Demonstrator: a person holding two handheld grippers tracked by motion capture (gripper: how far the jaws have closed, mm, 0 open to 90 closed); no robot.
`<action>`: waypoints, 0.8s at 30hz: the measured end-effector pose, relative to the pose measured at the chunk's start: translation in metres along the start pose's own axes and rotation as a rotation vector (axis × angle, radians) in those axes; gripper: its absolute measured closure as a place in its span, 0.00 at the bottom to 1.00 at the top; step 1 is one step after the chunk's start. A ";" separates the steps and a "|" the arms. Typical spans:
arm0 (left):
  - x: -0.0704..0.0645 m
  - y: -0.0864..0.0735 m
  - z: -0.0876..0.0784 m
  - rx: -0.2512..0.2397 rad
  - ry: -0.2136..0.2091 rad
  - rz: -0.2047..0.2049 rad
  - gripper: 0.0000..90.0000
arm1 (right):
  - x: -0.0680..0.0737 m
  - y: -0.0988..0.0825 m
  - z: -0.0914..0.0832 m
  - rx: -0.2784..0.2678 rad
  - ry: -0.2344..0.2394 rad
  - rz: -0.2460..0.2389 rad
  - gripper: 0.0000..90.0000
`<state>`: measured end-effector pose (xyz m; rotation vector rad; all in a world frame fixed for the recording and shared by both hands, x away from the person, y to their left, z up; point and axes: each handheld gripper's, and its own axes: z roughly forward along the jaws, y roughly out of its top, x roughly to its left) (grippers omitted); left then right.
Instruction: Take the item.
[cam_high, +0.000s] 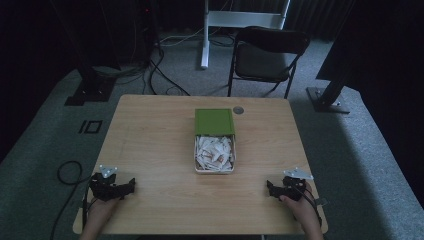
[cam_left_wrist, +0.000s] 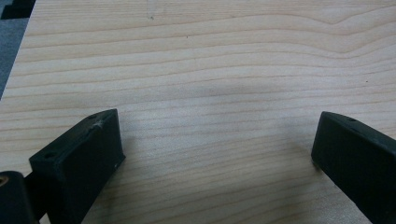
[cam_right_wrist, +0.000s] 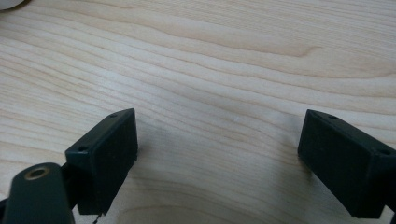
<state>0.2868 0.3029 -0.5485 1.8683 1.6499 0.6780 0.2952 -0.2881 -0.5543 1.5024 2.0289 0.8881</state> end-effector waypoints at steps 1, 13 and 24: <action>0.000 0.000 0.000 0.000 0.000 0.000 0.03 | 0.000 0.000 0.000 0.000 0.000 0.000 0.13; 0.000 0.000 0.000 0.000 0.000 0.000 0.03 | 0.000 0.000 0.000 0.000 -0.001 0.000 0.13; 0.000 0.000 0.000 0.000 0.000 0.000 0.03 | -0.003 0.001 0.000 -0.015 0.008 0.039 0.15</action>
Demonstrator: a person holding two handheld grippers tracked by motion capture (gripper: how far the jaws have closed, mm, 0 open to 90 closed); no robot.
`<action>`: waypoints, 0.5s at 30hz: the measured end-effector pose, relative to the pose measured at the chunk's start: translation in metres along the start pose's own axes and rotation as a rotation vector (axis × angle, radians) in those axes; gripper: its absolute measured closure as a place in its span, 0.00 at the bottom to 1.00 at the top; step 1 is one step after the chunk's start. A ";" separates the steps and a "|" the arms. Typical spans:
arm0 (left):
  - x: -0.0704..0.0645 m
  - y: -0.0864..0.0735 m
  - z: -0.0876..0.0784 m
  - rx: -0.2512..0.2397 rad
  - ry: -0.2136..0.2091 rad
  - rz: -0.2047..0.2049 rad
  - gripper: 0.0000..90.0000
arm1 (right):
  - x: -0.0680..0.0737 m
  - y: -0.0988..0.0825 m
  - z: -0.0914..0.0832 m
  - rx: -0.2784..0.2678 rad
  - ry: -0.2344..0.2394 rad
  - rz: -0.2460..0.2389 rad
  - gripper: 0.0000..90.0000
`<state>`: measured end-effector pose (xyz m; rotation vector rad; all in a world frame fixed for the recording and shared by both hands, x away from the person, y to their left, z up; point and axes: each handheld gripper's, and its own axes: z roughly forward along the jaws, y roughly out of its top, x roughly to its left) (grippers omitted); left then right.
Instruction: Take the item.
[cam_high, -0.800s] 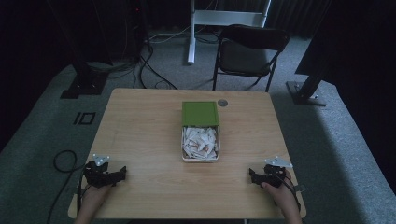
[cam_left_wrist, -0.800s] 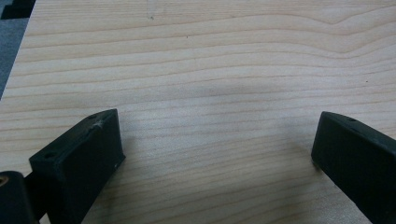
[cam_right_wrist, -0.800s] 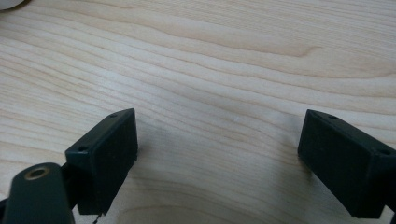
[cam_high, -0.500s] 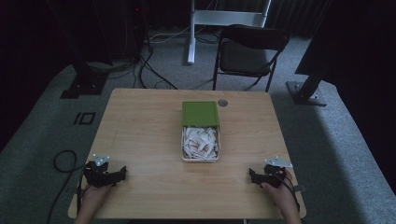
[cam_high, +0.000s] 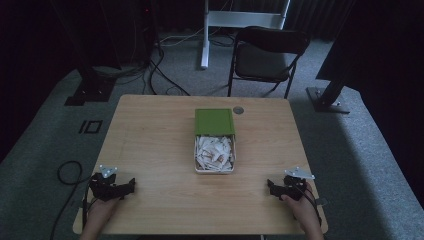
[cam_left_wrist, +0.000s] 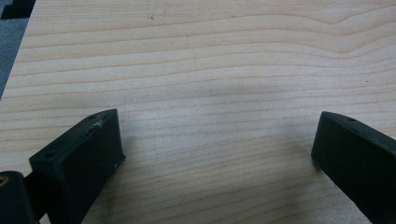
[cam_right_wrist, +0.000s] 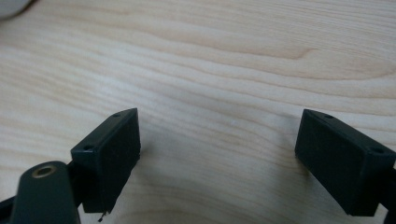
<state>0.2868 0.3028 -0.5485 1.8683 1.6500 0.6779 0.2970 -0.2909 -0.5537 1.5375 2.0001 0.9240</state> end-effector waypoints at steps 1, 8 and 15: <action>0.000 0.000 0.000 0.000 0.000 0.000 0.03 | -0.002 0.001 0.000 -0.005 0.004 0.030 0.16; 0.000 0.000 0.000 0.000 0.000 0.000 0.03 | -0.001 0.009 -0.001 -0.017 -0.017 0.033 0.17; 0.000 0.000 0.000 0.000 0.000 0.000 0.03 | 0.005 0.024 -0.009 -0.045 0.004 0.015 0.17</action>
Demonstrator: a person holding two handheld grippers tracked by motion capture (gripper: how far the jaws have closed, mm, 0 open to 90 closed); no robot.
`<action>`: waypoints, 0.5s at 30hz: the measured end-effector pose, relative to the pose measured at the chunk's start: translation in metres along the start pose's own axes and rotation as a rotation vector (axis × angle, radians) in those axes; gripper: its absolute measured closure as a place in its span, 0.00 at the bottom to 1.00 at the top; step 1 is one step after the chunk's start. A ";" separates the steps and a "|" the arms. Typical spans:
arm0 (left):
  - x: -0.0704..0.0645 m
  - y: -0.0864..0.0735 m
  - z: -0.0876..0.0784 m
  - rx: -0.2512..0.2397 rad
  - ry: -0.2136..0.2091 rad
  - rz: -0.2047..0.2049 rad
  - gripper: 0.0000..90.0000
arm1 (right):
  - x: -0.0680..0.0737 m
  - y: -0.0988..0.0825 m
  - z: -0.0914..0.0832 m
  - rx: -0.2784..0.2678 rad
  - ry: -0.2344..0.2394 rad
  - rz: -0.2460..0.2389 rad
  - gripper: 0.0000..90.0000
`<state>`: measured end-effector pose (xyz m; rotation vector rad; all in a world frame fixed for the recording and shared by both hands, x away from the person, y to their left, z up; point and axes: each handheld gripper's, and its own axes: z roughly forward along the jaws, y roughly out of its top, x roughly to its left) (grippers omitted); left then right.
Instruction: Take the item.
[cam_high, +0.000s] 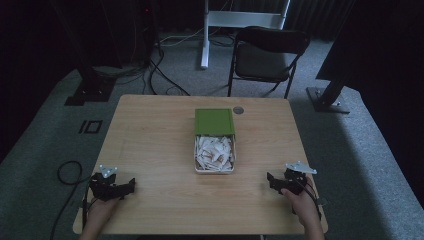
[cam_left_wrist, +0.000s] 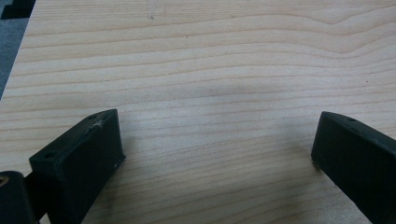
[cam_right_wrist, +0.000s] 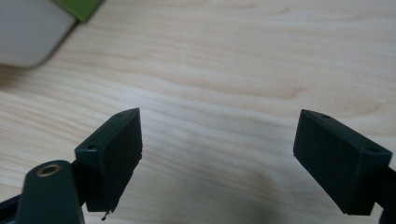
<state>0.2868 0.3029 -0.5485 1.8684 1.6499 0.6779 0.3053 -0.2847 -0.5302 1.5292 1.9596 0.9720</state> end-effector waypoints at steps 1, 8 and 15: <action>0.000 0.000 0.000 0.000 0.000 0.000 0.03 | 0.001 0.002 -0.001 -0.003 0.001 -0.002 0.16; 0.000 0.000 0.000 0.000 0.000 0.000 0.03 | 0.004 0.014 -0.006 -0.025 0.018 -0.005 0.16; 0.000 0.000 0.000 0.000 0.000 0.000 0.03 | 0.014 0.030 -0.012 -0.066 0.041 -0.030 0.16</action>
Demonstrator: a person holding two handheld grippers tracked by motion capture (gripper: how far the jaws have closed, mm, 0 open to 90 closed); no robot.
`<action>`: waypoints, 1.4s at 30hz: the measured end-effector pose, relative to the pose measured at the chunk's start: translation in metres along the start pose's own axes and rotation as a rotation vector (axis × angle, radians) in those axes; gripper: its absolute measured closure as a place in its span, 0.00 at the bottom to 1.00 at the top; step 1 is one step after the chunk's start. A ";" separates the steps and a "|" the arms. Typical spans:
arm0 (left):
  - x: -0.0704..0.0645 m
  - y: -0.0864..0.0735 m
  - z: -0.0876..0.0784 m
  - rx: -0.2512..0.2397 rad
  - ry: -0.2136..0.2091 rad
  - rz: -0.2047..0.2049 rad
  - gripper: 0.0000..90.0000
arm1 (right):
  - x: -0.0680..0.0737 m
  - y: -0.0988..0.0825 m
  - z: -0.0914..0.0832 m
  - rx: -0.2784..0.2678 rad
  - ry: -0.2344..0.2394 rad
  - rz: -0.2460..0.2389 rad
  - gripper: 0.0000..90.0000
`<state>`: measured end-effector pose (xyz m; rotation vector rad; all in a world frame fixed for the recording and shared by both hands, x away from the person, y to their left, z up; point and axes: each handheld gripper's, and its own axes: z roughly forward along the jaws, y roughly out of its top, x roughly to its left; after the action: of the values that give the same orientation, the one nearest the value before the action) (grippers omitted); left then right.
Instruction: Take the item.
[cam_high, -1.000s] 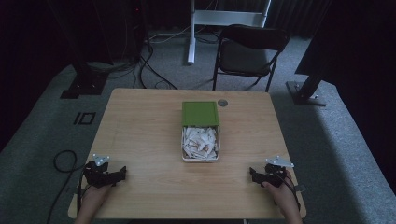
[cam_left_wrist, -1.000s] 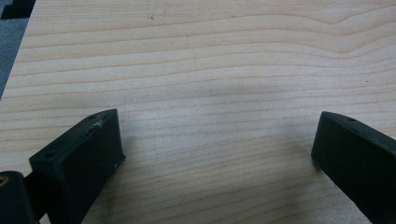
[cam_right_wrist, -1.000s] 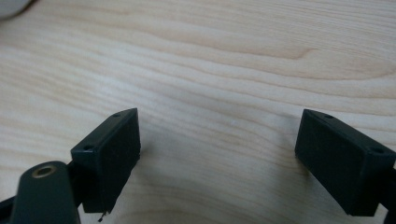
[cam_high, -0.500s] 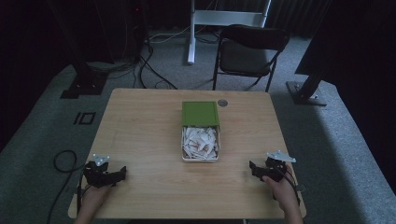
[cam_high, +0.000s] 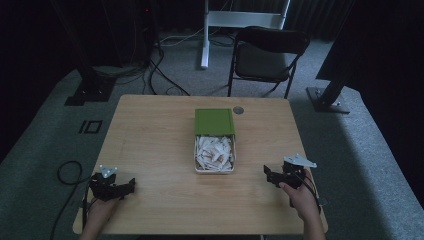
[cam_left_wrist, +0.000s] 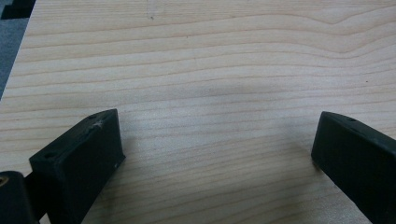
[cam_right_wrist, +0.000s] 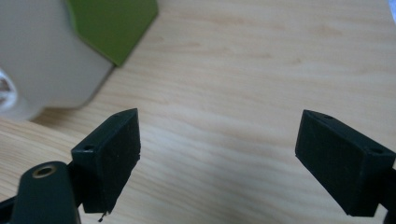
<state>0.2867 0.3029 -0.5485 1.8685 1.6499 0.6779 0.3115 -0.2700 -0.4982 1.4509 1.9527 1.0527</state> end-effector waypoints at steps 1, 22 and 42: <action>0.000 0.000 0.000 0.000 0.000 0.000 0.03 | 0.002 0.003 -0.001 -0.008 0.005 -0.004 0.16; 0.000 0.000 0.000 -0.001 0.000 -0.002 0.03 | 0.043 0.055 -0.001 -0.095 0.109 -0.079 0.19; 0.000 0.000 0.000 -0.001 0.000 -0.003 0.03 | 0.086 0.081 0.010 -0.126 0.217 -0.138 0.23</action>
<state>0.2868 0.3026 -0.5486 1.8649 1.6515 0.6781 0.3378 -0.1742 -0.4330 1.1590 2.0590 1.2890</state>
